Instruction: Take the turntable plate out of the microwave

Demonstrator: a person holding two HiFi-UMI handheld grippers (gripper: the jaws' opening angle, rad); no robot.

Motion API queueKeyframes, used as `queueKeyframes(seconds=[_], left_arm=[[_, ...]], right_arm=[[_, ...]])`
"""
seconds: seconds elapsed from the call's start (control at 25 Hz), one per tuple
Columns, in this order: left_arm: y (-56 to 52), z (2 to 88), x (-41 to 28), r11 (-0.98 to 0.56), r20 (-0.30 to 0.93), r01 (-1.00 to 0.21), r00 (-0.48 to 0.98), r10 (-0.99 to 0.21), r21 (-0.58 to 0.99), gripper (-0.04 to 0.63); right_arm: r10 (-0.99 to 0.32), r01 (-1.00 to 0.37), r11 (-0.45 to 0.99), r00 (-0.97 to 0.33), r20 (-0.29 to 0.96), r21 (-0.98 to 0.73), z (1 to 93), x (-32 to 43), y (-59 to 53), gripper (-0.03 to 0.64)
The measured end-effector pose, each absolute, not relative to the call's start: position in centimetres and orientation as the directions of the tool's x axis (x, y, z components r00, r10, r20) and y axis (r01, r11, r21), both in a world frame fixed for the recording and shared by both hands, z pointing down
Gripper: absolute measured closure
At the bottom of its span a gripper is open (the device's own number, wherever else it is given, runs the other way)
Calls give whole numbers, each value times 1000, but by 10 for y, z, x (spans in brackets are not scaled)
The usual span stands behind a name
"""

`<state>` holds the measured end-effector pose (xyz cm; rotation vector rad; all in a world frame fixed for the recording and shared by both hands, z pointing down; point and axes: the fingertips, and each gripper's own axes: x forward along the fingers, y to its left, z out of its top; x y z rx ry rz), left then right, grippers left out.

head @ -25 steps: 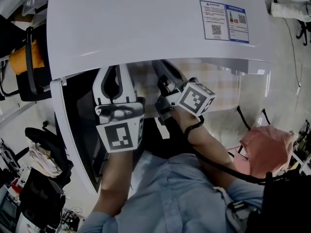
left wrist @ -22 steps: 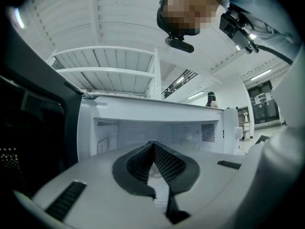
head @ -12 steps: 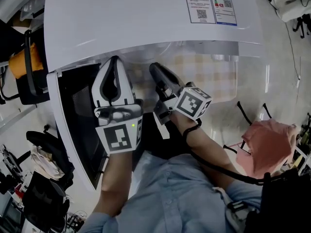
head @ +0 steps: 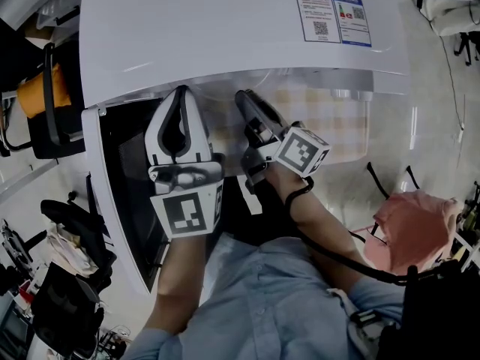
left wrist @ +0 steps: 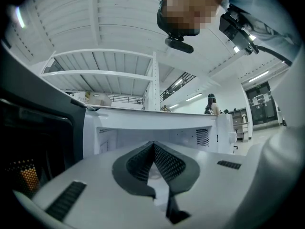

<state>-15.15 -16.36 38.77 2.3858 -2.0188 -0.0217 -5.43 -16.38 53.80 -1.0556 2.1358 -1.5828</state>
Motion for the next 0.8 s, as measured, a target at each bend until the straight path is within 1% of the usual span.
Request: queueKeyframes(seconds=[0.32, 0.36, 0.4, 0.44, 0.68, 0.8], left_arm=[[-175, 383, -165, -144, -14, -990, 143, -990, 13, 588], [-176, 382, -165, -140, -21, -990, 140, -990, 13, 588], [-177, 380, -166, -135, -30, -991, 134, -990, 15, 588], [-177, 379, -167, -131, -36, -991, 131, -991, 15, 588], [-162, 387, -157, -153, 1, -988, 153, -988, 12, 588], [-155, 387, -153, -145, -7, -989, 145, -989, 15, 588]], right_arm=[[-694, -370, 162, -701, 161, -915, 535, -63, -187, 474], [-695, -367, 165, -702, 157, -915, 534, -63, -189, 485], [-696, -366, 160, -701, 158, -917, 535, -63, -189, 514], [-697, -364, 154, -699, 160, -919, 536, -62, -189, 529], [-688, -342, 138, -708, 158, -929, 539, -57, -173, 538], [-686, -336, 122, -709, 165, -934, 543, -54, -160, 540]])
